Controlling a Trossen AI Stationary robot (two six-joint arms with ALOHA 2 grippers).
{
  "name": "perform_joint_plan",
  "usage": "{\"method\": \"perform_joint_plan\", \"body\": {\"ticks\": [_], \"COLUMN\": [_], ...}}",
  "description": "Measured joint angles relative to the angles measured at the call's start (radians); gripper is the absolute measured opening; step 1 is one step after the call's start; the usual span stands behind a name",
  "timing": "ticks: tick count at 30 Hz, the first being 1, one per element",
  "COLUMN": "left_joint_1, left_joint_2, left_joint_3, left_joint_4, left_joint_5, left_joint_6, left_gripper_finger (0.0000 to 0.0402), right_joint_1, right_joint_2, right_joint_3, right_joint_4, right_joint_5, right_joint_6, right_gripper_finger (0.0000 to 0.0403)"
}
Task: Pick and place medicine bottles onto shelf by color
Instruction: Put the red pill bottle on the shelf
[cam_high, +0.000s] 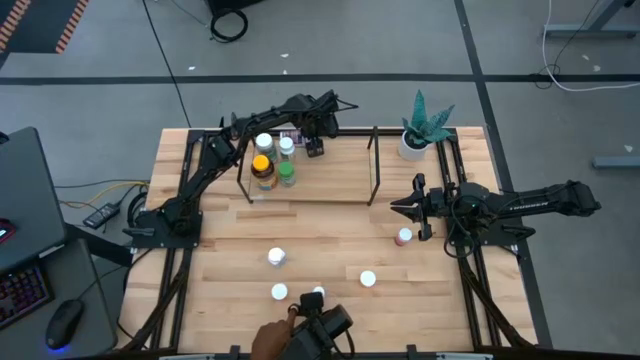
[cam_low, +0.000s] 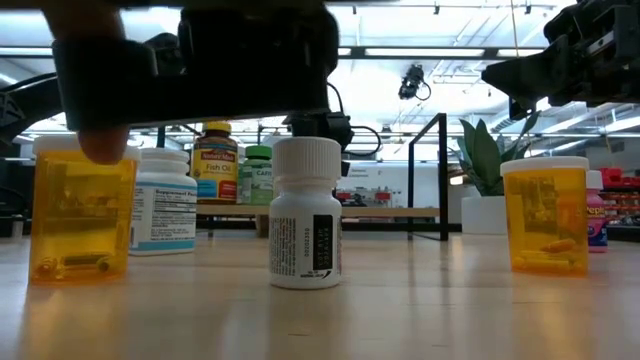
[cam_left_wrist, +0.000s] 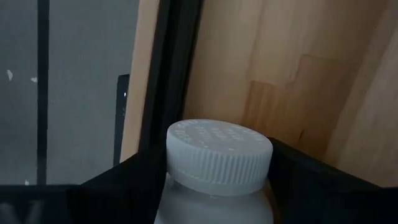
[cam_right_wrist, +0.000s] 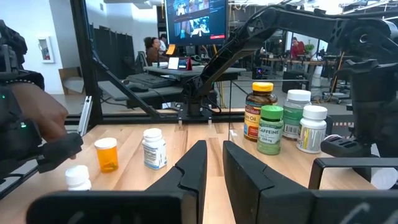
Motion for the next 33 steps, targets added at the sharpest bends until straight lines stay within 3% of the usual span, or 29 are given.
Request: {"method": "perform_joint_plan", "body": {"ticks": [18,23,33], "left_joint_1": [-0.035,-0.037,-0.060], "left_joint_2": [0.000,0.000,-0.111], "left_joint_3": [0.003,0.072,0.100], "left_joint_4": [0.034,0.022,0.080], "left_joint_5": [-0.056,-0.056,0.037], "left_joint_6": [0.097,0.090,0.011], "left_gripper_finger": [0.0242,0.0244,0.0250], "right_joint_1": [0.000,0.000,0.000], "right_joint_2": [0.000,0.000,0.000], "right_joint_3": [0.000,0.000,0.000], "right_joint_4": [0.000,0.000,0.000], "right_joint_5": [0.000,0.000,0.000], "right_joint_6": [0.000,0.000,0.000], "right_gripper_finger": [0.0062,0.0062,0.0062]}}
